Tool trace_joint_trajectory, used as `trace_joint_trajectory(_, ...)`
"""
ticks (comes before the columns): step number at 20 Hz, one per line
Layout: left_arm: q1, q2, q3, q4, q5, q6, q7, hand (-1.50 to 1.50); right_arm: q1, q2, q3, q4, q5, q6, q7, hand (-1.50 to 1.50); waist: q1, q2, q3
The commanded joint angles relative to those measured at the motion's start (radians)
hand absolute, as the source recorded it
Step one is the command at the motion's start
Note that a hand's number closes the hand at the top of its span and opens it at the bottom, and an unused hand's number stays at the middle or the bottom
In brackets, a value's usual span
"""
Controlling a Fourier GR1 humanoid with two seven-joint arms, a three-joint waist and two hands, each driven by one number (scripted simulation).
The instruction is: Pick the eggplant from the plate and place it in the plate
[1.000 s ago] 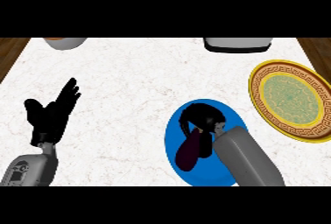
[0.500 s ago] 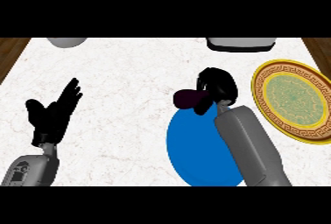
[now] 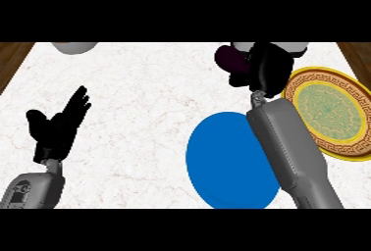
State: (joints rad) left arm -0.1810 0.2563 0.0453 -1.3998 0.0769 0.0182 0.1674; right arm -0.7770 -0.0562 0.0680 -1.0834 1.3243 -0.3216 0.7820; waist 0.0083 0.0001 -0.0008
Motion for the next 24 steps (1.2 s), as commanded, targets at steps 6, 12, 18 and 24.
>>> trace_joint_trajectory(6, 0.018, 0.01, 0.011, -0.09, -0.008, 0.017, 0.082, 0.0, 0.133, -0.076, -0.11, -0.141, -0.006, -0.126, 0.068, 1.5, -0.015, -0.005, 0.002)
trace_joint_trajectory(12, 0.035, -0.05, -0.006, 0.001, -0.042, 0.022, -0.05, 0.0, 0.131, -0.184, -0.228, -0.057, -0.102, -0.147, -0.01, 1.5, -0.008, 0.001, 0.001)
trace_joint_trajectory(18, 0.037, -0.036, 0.01, -0.077, -0.027, 0.01, 0.03, 0.0, 0.217, -0.283, -0.317, -0.017, -0.252, -0.167, -0.158, 1.5, -0.004, 0.0, 0.001)
trace_joint_trajectory(24, 0.014, -0.044, 0.009, -0.06, -0.043, 0.024, 0.04, 0.0, 0.25, -0.327, -0.361, 0.135, -0.386, -0.059, -0.302, 1.5, 0.0, 0.001, 0.002)
